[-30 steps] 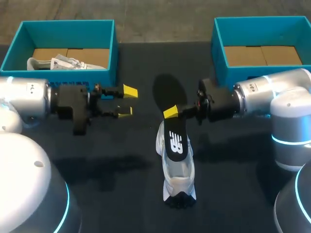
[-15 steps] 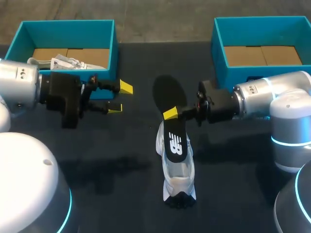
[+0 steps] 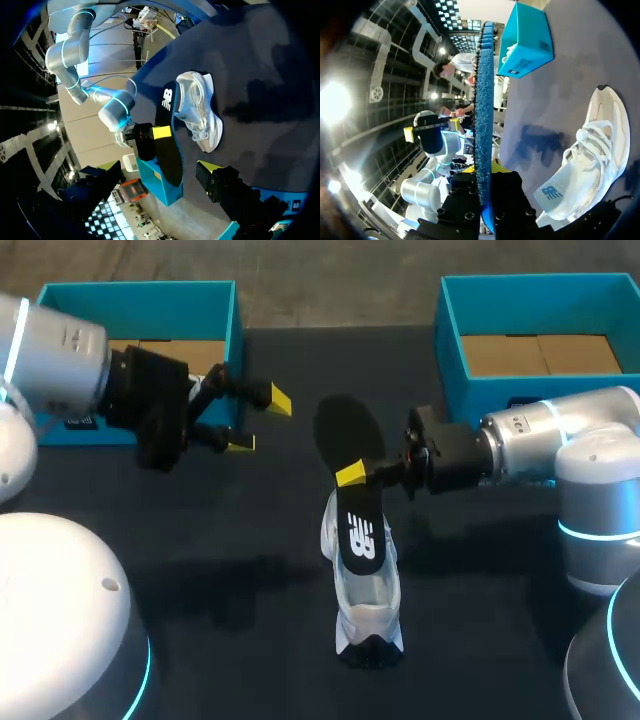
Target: Take the shoe out of the shoebox, open the shoe tongue, remove and reinsert the insole, then place the shoe into the shoebox
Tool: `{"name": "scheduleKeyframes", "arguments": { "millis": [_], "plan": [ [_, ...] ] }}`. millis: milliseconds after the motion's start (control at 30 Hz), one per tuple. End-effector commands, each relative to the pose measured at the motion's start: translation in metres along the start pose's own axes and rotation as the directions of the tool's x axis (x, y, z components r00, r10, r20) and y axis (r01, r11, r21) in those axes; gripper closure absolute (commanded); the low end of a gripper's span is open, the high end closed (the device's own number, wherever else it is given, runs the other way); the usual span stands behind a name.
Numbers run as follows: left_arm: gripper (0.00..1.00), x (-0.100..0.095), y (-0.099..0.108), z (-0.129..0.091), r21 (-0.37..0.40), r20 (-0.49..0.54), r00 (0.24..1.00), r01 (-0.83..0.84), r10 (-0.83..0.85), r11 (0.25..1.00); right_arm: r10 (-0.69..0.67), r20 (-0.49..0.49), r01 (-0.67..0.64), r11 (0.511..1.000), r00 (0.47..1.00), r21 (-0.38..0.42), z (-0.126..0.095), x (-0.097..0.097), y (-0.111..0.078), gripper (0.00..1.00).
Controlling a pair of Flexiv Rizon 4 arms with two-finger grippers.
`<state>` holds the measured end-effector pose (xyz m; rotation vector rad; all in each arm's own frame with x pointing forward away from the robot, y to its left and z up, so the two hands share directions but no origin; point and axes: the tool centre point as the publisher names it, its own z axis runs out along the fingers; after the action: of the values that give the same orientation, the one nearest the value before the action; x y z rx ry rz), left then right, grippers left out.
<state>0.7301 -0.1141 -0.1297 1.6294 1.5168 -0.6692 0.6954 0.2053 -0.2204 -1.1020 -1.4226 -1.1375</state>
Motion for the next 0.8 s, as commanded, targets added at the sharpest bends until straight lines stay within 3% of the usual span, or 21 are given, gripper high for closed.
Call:
{"name": "scheduleKeyframes", "arguments": {
  "millis": [33,433,800],
  "plan": [
    [0.00,-0.005,0.016,0.006,0.072,-0.120,0.993,0.013,-0.004,0.997,0.000,0.000,0.000,1.000,1.000,-0.003,0.002,0.000,0.000,1.00],
    [0.00,-0.017,0.047,0.016,0.148,-0.250,0.965,0.121,-0.081,0.982,0.000,0.000,0.000,1.000,1.000,-0.003,0.002,0.000,0.000,1.00],
    [0.00,-0.033,0.063,0.034,0.158,-0.460,0.879,0.225,-0.130,0.961,0.000,0.000,0.000,1.000,1.000,-0.003,0.002,0.000,0.000,1.00]
  ]
}}
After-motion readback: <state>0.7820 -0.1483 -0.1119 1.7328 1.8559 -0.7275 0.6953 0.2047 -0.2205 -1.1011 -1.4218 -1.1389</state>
